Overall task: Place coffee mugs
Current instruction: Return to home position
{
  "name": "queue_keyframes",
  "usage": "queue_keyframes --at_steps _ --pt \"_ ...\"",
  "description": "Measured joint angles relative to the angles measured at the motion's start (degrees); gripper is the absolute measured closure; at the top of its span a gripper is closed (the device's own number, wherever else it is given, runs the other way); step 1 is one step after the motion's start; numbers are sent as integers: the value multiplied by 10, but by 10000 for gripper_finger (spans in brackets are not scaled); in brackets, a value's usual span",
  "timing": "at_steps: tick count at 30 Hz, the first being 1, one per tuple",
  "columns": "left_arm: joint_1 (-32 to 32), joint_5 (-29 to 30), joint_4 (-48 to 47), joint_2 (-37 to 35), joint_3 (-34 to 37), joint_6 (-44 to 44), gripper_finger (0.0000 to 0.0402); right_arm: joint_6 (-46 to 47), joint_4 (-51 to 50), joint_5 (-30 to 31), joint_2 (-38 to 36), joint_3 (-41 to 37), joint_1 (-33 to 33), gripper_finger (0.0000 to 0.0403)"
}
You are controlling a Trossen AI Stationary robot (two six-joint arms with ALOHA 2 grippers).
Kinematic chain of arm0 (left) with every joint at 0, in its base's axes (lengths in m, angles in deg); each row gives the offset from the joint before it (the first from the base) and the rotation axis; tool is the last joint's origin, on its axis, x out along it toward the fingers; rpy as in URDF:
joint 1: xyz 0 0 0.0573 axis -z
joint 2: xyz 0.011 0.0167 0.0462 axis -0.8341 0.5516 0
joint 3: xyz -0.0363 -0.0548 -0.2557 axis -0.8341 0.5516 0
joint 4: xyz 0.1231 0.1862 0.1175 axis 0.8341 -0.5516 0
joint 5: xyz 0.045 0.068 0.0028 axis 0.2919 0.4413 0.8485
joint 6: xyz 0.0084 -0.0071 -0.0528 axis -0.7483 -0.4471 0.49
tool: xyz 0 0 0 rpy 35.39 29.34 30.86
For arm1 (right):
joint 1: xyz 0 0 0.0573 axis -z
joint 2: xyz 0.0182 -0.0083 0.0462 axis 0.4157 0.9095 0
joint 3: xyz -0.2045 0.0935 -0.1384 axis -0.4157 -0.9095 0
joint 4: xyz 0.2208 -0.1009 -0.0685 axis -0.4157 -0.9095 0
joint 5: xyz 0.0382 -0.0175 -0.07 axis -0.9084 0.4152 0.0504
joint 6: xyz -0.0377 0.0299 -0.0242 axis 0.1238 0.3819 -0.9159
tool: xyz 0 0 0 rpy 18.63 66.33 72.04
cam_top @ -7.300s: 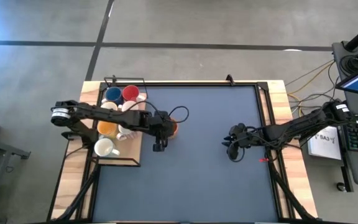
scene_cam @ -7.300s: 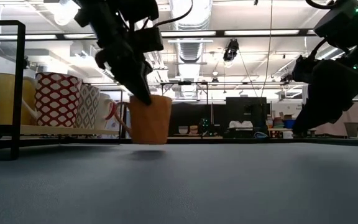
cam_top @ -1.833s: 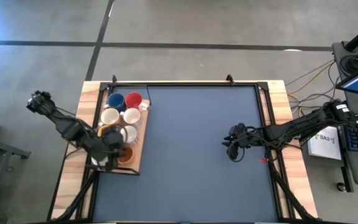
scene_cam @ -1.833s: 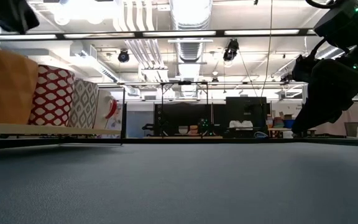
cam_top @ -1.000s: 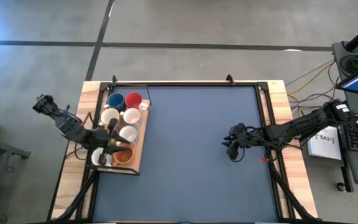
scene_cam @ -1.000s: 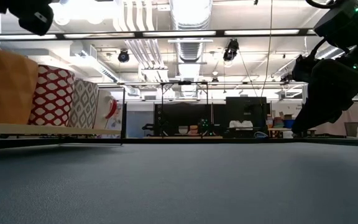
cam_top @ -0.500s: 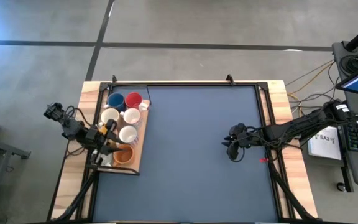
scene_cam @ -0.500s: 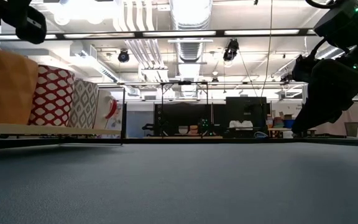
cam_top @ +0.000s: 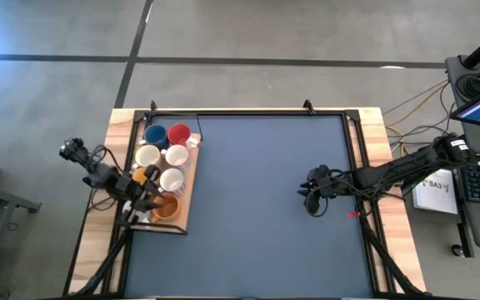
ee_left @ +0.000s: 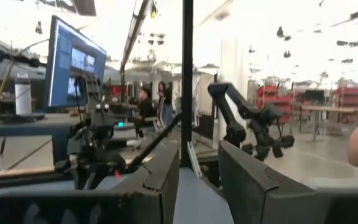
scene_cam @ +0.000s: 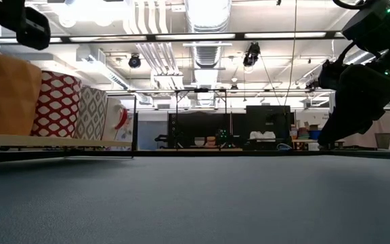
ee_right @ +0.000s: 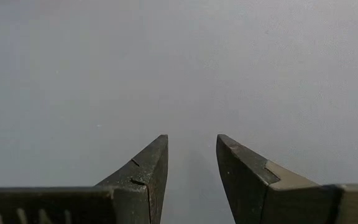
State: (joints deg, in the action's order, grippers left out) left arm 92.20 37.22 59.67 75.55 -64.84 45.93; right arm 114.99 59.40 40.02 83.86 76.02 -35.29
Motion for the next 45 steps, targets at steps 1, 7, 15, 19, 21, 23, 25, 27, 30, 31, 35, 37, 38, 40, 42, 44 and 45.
queue_keyframes --at_steps 1,7,15,19,21,23,25,27,30,31,35,37,38,40,42,44,45 --pt "0 -1 18 0 9 -2 306 0 0 0 0 0 0 278" --pt "0 -6 38 0 26 -13 306 0 0 0 0 0 0 278" --pt "0 -6 33 0 26 -13 306 0 0 0 0 0 0 278" --pt "0 -5 33 2 26 -13 306 0 0 0 0 0 0 277" --pt "0 -5 33 4 26 -13 306 0 0 0 0 0 0 277" --pt "0 -5 33 5 26 -13 306 0 0 0 0 0 0 278" --pt "0 -5 33 6 26 -13 306 0 0 0 0 0 0 277" --pt "0 -5 33 7 26 -13 306 0 0 0 0 0 0 277" --pt "0 -5 33 7 26 -13 306 0 0 0 0 0 0 277" --pt "0 -5 33 7 26 -13 306 0 0 0 0 0 0 277" --pt "0 -5 33 8 26 -13 306 0 0 0 0 0 0 277" --pt "0 -5 33 8 26 -13 306 0 0 0 0 0 0 278" --pt "0 -5 33 9 26 -13 306 0 0 0 0 0 0 277" --pt "0 -5 33 9 26 -13 306 0 0 0 0 0 0 278" --pt "0 -5 33 9 26 -13 306 0 0 0 -2 0 0 277" --pt "0 -5 33 9 26 -13 306 0 0 0 -10 0 0 278" --pt "0 -5 33 9 26 -13 306 0 0 0 -14 0 0 277"
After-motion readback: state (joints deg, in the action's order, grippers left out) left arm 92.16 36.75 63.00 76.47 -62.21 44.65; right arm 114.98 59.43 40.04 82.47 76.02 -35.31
